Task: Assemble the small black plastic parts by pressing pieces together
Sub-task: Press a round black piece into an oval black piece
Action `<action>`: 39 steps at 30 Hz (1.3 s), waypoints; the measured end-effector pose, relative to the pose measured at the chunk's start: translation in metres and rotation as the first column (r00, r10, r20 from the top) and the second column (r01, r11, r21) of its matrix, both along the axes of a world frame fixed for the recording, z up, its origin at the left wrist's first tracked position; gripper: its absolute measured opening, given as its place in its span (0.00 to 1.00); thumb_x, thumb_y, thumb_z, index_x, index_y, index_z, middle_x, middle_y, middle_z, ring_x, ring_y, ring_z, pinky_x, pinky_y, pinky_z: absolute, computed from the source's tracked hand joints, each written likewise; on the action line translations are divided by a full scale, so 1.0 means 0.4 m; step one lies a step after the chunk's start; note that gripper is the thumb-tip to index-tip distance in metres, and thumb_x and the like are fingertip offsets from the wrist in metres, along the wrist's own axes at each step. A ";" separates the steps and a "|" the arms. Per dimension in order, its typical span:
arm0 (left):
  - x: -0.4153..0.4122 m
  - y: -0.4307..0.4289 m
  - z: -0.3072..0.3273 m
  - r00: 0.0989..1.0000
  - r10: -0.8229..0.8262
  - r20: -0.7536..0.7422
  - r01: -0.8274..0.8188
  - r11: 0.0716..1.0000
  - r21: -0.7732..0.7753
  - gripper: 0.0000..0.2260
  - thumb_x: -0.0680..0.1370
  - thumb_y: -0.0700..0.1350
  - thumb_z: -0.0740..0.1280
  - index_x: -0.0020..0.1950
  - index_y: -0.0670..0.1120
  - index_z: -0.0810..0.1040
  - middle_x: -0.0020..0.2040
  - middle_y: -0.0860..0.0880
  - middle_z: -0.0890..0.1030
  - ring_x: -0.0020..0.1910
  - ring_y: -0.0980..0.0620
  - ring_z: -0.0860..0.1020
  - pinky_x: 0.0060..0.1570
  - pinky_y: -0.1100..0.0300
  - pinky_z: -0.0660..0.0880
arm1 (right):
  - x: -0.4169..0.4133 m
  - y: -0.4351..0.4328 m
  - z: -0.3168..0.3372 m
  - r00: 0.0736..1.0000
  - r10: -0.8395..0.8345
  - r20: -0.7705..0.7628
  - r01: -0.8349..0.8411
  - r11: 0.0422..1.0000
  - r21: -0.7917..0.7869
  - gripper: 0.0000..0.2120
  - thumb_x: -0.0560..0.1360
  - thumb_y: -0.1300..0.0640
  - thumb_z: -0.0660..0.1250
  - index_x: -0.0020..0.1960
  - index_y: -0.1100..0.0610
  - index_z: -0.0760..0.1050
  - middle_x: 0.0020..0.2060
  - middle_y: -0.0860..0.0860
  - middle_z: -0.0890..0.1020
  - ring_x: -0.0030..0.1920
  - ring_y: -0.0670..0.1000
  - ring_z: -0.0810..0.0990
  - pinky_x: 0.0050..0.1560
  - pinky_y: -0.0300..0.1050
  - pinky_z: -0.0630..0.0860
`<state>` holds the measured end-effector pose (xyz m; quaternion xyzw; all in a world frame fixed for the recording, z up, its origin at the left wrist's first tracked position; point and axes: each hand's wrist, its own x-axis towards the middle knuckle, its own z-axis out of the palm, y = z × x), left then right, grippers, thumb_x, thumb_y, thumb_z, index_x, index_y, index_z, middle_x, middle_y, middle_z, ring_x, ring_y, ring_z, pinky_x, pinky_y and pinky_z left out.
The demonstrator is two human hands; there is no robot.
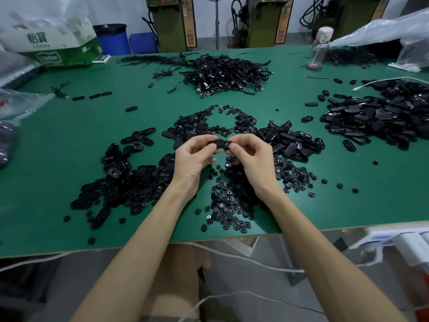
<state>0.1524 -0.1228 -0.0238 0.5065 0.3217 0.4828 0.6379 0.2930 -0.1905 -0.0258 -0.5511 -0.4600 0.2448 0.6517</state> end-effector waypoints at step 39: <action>0.008 -0.008 -0.007 0.985 -0.033 -0.168 0.064 0.981 0.182 0.11 0.77 0.33 0.74 0.59 0.36 0.84 0.50 0.42 0.87 0.49 0.48 0.87 0.52 0.57 0.83 | -0.019 -0.013 0.025 0.946 -0.172 0.274 0.200 0.977 -0.075 0.03 0.79 0.63 0.71 0.51 0.59 0.84 0.45 0.50 0.84 0.46 0.48 0.82 0.51 0.45 0.79</action>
